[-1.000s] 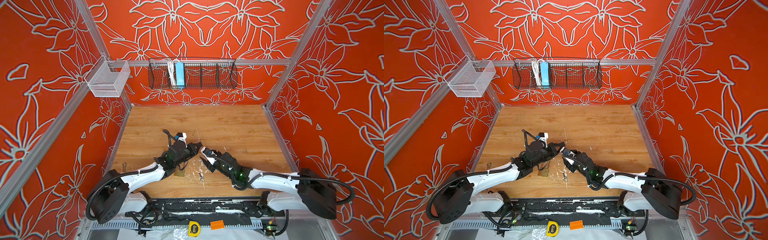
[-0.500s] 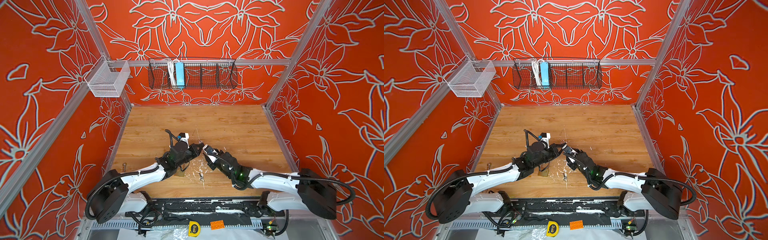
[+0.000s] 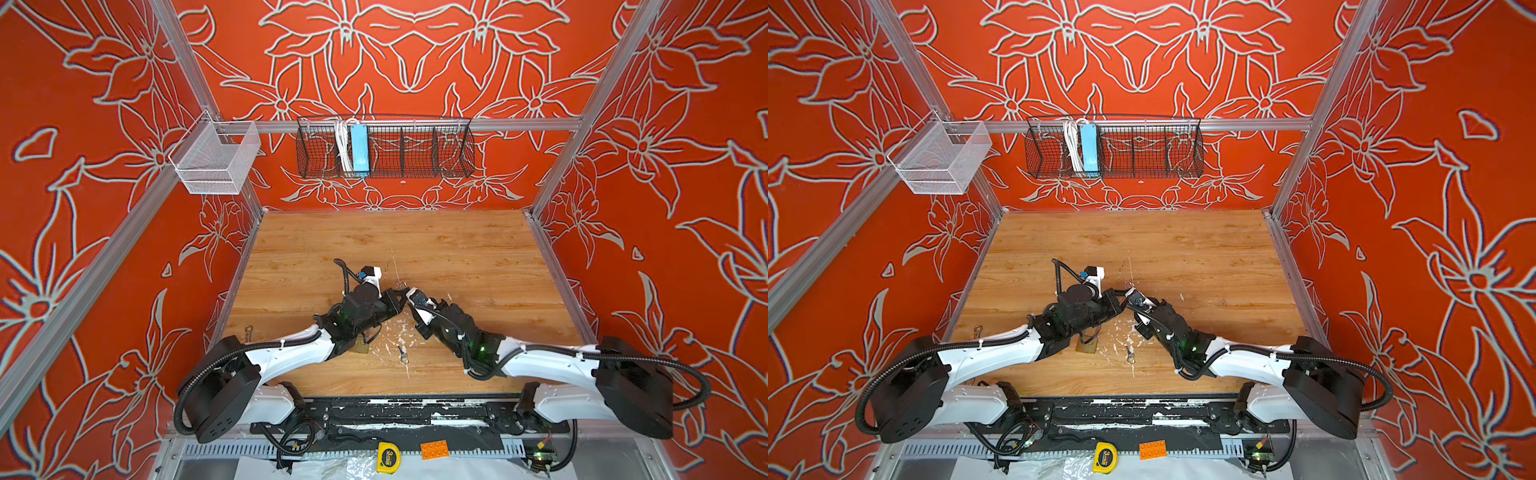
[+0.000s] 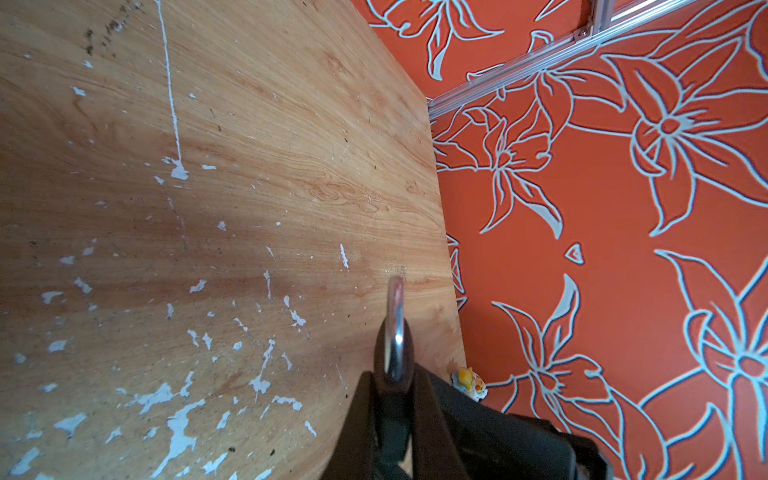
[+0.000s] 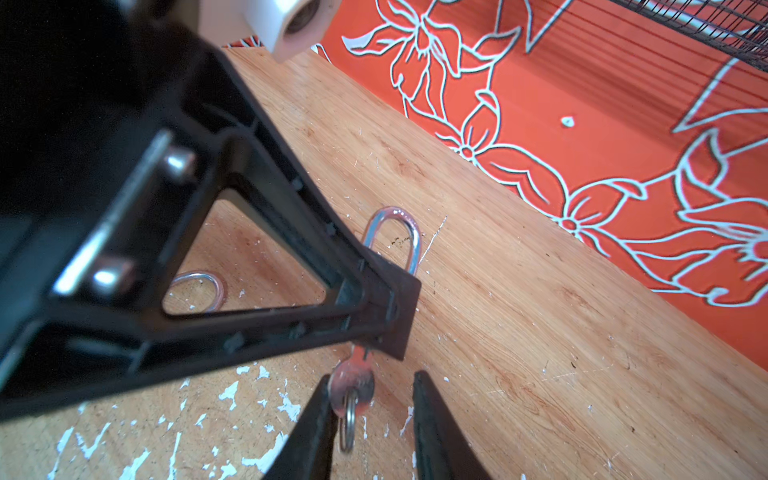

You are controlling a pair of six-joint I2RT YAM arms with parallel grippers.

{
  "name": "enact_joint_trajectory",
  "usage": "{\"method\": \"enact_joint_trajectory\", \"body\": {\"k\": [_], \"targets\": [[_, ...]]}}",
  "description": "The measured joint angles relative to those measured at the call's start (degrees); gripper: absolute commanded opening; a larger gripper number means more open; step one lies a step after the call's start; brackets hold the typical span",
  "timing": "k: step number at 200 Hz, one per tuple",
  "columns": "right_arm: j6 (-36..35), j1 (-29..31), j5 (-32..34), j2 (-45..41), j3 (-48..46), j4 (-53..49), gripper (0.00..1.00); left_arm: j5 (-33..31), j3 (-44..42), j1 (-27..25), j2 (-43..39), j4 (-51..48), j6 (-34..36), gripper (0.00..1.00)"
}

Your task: Unlock with the key

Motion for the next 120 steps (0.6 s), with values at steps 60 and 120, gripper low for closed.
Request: {"method": "enact_joint_trajectory", "body": {"k": [60,120], "targets": [[0.35,0.15,0.39,0.00,0.26,-0.33,0.18,-0.02,0.76,-0.31,0.35,0.04,0.22,0.00],[0.35,0.22,-0.57,0.00,0.31,-1.79,0.10,-0.48,0.85,-0.37,1.16,0.50,0.31,0.00]]}}
